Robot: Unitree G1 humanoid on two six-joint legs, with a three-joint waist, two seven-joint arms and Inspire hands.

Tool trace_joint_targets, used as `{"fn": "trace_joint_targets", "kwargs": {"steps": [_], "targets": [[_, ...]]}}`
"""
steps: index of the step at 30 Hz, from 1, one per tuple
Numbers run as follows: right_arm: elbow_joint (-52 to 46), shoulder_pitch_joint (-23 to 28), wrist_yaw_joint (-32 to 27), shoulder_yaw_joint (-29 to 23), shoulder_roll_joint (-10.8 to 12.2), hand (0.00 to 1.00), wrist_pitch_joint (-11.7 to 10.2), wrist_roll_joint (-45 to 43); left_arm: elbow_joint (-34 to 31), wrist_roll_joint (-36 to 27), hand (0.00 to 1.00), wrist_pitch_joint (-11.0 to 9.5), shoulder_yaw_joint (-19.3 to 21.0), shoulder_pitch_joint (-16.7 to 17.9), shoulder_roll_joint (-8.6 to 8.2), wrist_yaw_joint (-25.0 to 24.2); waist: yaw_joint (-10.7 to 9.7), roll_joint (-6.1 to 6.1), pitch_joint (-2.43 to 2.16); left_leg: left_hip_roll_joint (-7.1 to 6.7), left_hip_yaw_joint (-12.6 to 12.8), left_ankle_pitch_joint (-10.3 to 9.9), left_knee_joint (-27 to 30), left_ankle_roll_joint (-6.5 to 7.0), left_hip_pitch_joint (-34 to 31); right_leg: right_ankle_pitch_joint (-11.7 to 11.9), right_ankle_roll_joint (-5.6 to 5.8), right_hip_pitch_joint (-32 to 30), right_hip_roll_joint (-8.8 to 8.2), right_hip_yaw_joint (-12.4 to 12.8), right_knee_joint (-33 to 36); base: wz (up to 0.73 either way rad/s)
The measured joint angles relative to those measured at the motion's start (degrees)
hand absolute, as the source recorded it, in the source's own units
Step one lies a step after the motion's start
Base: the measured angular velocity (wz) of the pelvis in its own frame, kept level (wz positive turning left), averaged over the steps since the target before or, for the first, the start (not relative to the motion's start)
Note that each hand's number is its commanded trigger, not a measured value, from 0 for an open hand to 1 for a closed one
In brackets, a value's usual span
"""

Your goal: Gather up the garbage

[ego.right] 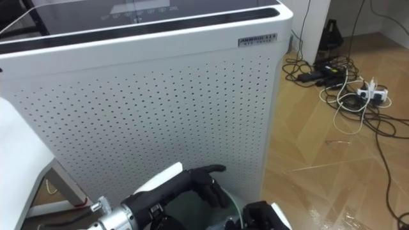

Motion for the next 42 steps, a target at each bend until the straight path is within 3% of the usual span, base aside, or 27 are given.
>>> {"fn": "trace_joint_targets", "kwargs": {"steps": [12, 18, 24, 28, 32, 34, 38, 42], "targets": [[0.0, 0.0, 0.8, 0.5, 0.0, 1.0, 0.0, 0.1, 0.0, 0.0, 0.0, 0.0, 0.1, 0.1, -0.12, 0.0, 0.6, 0.56, -0.2, 0.01, -0.1, 0.0, 0.0, 0.0, 0.0, 0.0, -0.01, 0.0, 0.01, -0.1, -0.1, 0.0], [0.0, 0.0, 0.8, 0.4, -0.4, 1.0, -0.1, 0.3, 0.0, 1.2, 0.0, -0.3, 2.3, 0.2, -0.15, 0.4, 0.6, 1.3, -0.1, 0.03, -0.1, 0.0, -0.3, 0.0, 0.5, 0.0, -0.02, 0.7, 0.04, -0.1, -0.3, 0.0], [0.0, 3.5, -0.1, -0.7, -0.9, 1.0, -2.6, 0.1, 1.7, 1.1, 0.0, -2.7, 8.0, 6.7, -1.35, 4.4, 0.6, 1.27, 0.03, 0.0, -0.3, 0.2, -2.0, -0.14, 2.3, 0.0, 0.0, 2.1, 0.15, -0.6, -1.2, 0.0], [0.6, 8.3, -1.5, -6.1, -0.5, 1.0, -5.4, 1.8, 4.6, 1.0, 0.0, -4.3, 12.2, 15.2, -2.28, 9.1, 0.5, 0.23, 0.34, -0.15, -1.3, 0.3, -3.2, -0.27, 3.3, -0.1, 0.0, 3.8, 0.26, -1.6, -2.8, 0.12], [9.2, 10.1, -4.8, -10.3, 0.2, 1.0, -7.8, 3.6, 14.6, 1.1, 0.0, -5.1, 16.0, 20.1, -2.26, 15.5, 0.5, -1.86, -0.27, -0.22, -3.0, 0.4, -3.6, -0.45, 4.1, -0.1, 0.02, 6.0, 0.39, -3.7, -4.5, 0.22], [13.0, 11.1, -5.3, -10.9, 0.2, 1.0, -8.0, 5.0, 18.1, 1.0, 0.0, -5.3, 17.4, 21.9, -2.35, 17.4, 0.9, -2.77, -0.77, -0.23, -3.6, 0.3, -3.6, -0.55, 4.2, -0.1, 0.02, 6.6, 0.47, -4.3, -5.2, 0.22], [21.4, 12.9, -8.5, -14.7, 0.2, 1.0, -8.2, 6.0, 26.0, 0.1, 0.0, -5.4, 19.8, 22.7, -2.73, 21.6, 2.2, -2.96, -0.81, -0.32, -4.8, 0.2, -4.0, -0.63, 5.5, -0.1, 0.02, 8.3, 0.56, -4.9, -5.8, 0.12], [27.4, 14.1, -9.4, -16.3, 0.3, 1.0, -8.8, 7.4, 32.3, -0.8, 0.0, -5.6, 23.1, 22.9, -4.96, 25.1, 2.5, -2.74, -0.98, -0.29, -5.0, 0.1, -4.3, -0.86, 6.1, -0.1, 0.02, 9.8, 0.79, -5.2, -7.3, 0.03]]}}
